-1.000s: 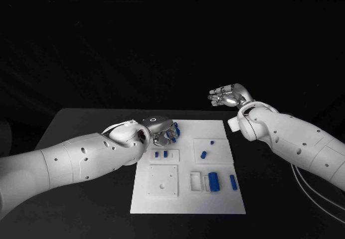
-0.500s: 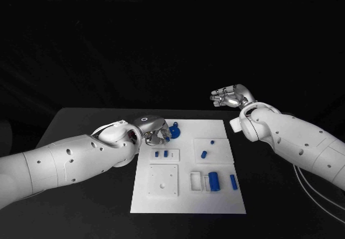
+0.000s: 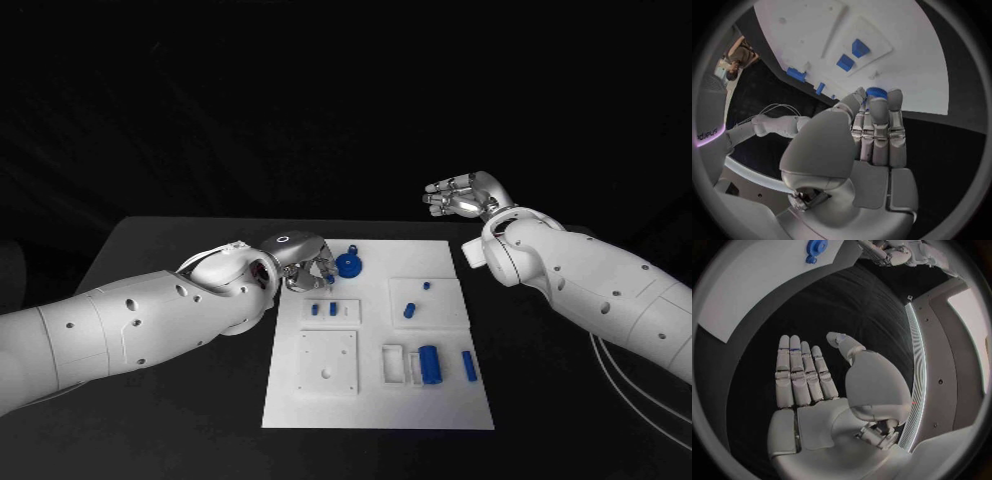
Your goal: Assemble the parts on the task board
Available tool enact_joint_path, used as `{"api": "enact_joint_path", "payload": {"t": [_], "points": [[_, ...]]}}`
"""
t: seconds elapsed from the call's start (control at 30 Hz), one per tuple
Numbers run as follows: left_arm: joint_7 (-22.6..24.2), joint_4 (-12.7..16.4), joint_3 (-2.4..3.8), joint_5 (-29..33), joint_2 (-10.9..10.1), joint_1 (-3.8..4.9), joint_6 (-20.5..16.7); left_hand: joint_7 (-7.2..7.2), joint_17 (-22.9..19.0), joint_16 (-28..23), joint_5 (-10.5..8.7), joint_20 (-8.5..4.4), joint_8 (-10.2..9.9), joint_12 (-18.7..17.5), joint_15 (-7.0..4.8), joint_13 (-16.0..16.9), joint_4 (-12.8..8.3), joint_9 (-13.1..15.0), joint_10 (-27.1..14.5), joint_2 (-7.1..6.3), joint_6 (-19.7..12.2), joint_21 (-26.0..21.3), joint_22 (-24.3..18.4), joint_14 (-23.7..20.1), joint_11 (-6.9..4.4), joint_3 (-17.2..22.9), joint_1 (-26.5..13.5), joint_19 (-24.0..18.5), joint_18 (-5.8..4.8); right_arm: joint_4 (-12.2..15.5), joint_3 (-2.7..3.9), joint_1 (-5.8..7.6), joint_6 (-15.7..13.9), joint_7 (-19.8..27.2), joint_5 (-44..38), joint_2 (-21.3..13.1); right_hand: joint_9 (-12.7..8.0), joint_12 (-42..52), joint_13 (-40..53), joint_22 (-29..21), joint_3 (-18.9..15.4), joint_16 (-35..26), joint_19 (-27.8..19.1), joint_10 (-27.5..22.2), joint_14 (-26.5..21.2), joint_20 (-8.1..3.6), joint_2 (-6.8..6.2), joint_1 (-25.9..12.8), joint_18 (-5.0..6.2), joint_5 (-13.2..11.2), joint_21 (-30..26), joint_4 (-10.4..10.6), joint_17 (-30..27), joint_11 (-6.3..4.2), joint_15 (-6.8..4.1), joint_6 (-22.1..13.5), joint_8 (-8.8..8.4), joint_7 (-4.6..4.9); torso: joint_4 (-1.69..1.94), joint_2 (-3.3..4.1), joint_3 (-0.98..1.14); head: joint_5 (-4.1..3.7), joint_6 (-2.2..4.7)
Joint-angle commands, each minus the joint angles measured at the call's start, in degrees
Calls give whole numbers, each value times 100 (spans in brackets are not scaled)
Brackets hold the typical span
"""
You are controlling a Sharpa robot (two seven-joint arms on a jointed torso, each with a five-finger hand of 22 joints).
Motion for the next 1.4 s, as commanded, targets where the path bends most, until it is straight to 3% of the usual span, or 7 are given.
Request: {"api": "enact_joint_path", "payload": {"t": [0.03,0.33,0.67,1.4], "points": [[-19,-22,2,26,9,1,31,15,8,-35,-24,-35,34,-24,-4,7,32,5,-37,-34,-34,21,108,42,0,0,4,-15,80,10,1,-3,39,40,-22,3,-5,-27,-7,-6,9,-24,-33,-42,-39,20,12,19,-15,36,17,-38,-8,-11,15,-1,-17,4,-1,0,1,3,-7],[0,-165,-19,-54,81,-10,107,16,9,-47,-28,-32,34,-24,-2,7,56,5,-43,-39,-35,23,111,34,3,-3,23,-24,80,21,1,-4,42,39,-22,9,-5,-27,-7,-6,9,-24,-33,-42,-39,20,12,19,-15,36,17,-38,-8,-11,15,-1,-17,4,-1,2,1,6,-22],[48,-262,-44,-170,147,-86,147,16,8,-57,-40,-31,34,-24,-1,7,70,5,-43,-50,-38,22,110,28,3,-9,26,-32,78,25,1,-4,41,42,-22,18,-5,-26,-7,-6,11,-23,-33,-40,-38,21,21,14,-14,42,17,-47,-8,-12,15,2,-17,4,-3,1,-1,13,-29],[56,-365,-49,-159,216,-110,239,15,8,-60,-40,-32,34,-25,-2,7,75,5,-42,-52,-35,21,109,27,2,-11,34,-33,76,23,1,-4,37,44,-25,26,-5,-26,-7,-6,11,-23,-33,-40,-38,21,21,14,-14,42,17,-47,-8,-12,15,2,-17,4,-3,2,1,9,-42]]}}
